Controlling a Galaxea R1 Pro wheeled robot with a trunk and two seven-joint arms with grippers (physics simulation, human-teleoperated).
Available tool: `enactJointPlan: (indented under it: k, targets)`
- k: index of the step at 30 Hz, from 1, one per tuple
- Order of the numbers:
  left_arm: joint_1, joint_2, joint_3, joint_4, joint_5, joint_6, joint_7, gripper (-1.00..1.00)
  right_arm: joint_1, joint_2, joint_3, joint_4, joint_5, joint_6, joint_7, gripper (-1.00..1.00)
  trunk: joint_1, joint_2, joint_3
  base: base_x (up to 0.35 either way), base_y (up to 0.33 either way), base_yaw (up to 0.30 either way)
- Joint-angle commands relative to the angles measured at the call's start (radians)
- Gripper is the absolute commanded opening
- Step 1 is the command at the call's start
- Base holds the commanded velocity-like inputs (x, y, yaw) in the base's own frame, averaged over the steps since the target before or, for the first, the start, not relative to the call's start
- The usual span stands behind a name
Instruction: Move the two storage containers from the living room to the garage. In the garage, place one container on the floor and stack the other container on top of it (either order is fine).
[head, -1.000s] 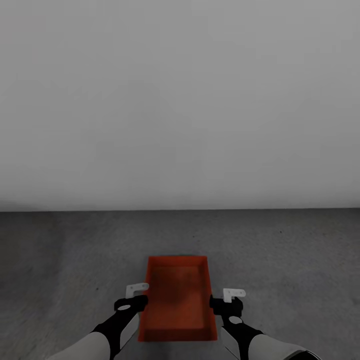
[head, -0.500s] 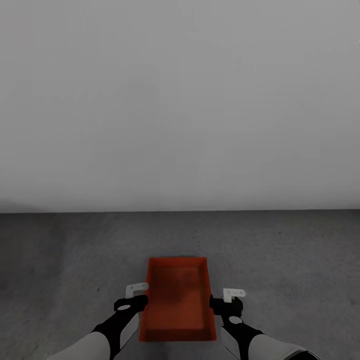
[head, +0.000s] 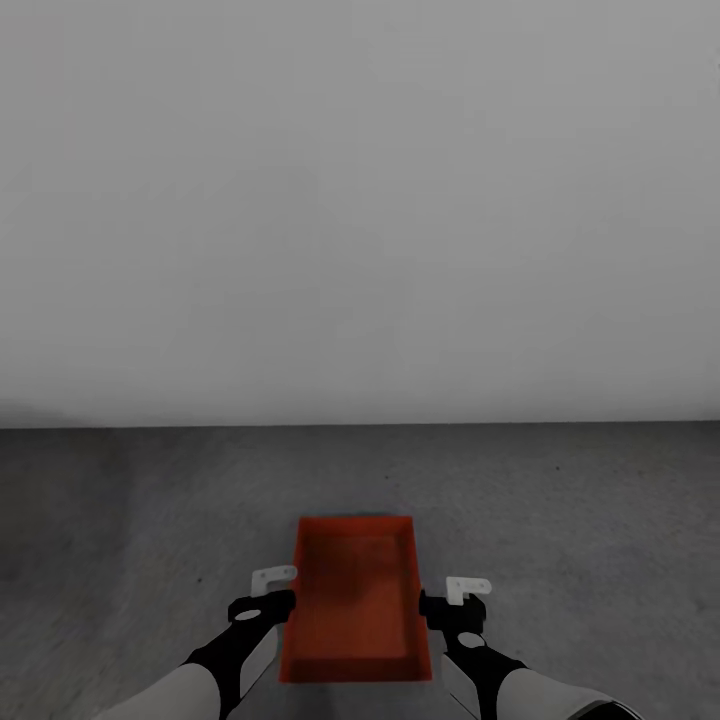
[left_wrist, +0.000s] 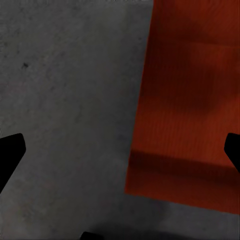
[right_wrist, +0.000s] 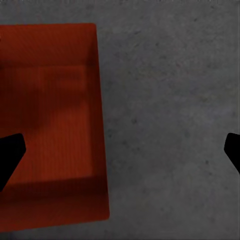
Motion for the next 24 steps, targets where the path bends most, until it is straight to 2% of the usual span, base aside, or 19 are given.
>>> enactJointPlan:
  k: [1,24]
  targets:
    - [0.000,0.000,-0.009,0.000,0.010,-0.001,0.005,1.00,-0.001,0.000,0.009,0.001,-0.009,-0.003,-0.003,1.00,-0.004,0.007,0.003,0.000,0.000,0.000]
    - [0.000,0.000,-0.008,0.000,0.010,-0.001,0.005,1.00,-0.001,0.000,0.009,0.001,-0.009,-0.003,-0.003,1.00,-0.092,0.168,0.075,0.000,0.000,0.000]
